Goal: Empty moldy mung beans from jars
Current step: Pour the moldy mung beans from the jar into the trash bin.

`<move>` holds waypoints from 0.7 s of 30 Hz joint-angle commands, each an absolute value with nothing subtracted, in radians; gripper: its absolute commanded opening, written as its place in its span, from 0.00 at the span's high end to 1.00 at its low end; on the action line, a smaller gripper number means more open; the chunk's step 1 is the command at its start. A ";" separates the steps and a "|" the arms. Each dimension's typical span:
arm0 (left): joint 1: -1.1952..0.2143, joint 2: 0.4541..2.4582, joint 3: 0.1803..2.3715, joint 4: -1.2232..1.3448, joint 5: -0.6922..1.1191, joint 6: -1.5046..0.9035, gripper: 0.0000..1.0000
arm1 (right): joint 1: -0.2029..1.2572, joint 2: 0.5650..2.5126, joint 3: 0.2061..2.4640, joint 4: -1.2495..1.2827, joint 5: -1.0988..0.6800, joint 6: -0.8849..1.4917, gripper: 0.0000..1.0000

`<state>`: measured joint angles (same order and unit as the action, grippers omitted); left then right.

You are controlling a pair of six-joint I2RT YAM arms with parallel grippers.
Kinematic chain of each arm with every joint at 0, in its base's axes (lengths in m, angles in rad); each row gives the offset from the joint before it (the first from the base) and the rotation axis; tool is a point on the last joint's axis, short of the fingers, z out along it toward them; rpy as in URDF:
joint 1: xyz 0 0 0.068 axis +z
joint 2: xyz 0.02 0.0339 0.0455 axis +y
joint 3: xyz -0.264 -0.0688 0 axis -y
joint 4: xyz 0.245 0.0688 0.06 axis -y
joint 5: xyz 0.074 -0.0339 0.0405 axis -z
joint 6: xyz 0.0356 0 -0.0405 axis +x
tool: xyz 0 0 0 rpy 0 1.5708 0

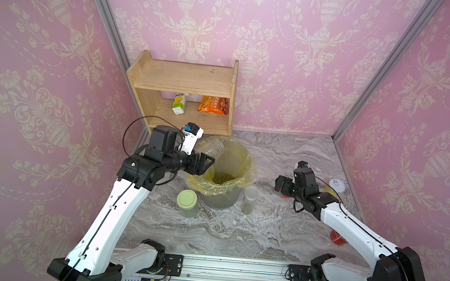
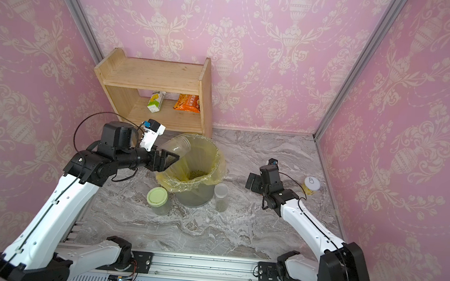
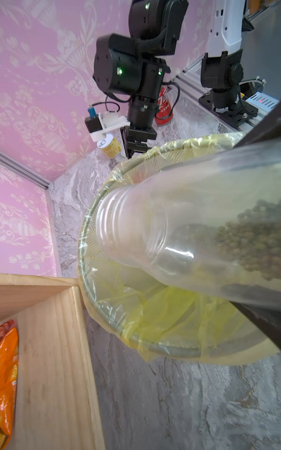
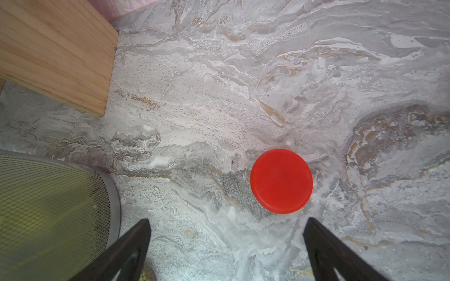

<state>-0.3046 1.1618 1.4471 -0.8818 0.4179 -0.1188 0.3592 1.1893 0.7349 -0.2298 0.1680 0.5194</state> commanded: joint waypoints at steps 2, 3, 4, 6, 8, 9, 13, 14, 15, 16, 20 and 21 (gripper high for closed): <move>-0.338 1.261 1.599 -1.094 0.316 -0.060 0.60 | 0.367 1.148 0.726 -0.226 0.162 0.492 0.00; -0.348 1.284 1.629 -1.122 0.302 -0.052 0.60 | 0.368 1.143 0.726 -0.228 0.163 0.489 0.00; -0.359 1.306 1.656 -1.144 0.285 -0.051 0.60 | 0.368 1.136 0.726 -0.231 0.163 0.488 0.00; -0.375 1.346 1.698 -1.173 0.265 -0.051 0.60 | 0.369 1.126 0.726 -0.235 0.165 0.485 0.00; -0.387 1.392 1.744 -1.211 0.260 -0.051 0.60 | 0.370 1.115 0.727 -0.240 0.164 0.479 0.00; -0.394 1.413 1.764 -1.230 0.256 -0.046 0.60 | 0.370 1.111 0.729 -0.242 0.166 0.477 0.00; -0.424 1.477 1.838 -1.307 0.195 -0.010 0.62 | 0.370 1.099 0.732 -0.254 0.167 0.464 0.00; -0.426 1.472 1.842 -1.310 0.171 -0.001 0.62 | 0.369 1.097 0.732 -0.257 0.167 0.462 0.00; -0.426 1.463 1.845 -1.309 0.156 0.003 0.62 | 0.368 1.095 0.733 -0.259 0.167 0.461 0.00; -0.426 1.450 1.849 -1.307 0.146 0.006 0.62 | 0.368 1.093 0.736 -0.262 0.164 0.460 0.00; -0.426 1.459 1.918 -1.358 0.143 0.003 0.61 | 0.367 1.087 0.749 -0.262 0.134 0.471 0.00; -0.426 1.471 1.936 -1.371 0.147 0.003 0.61 | 0.367 1.087 0.751 -0.261 0.129 0.471 0.00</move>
<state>-0.4221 1.4803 1.8675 -1.3022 0.1776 -0.0242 0.3626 1.1015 0.7338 -0.2462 0.1539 0.4885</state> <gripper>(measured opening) 0.743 0.998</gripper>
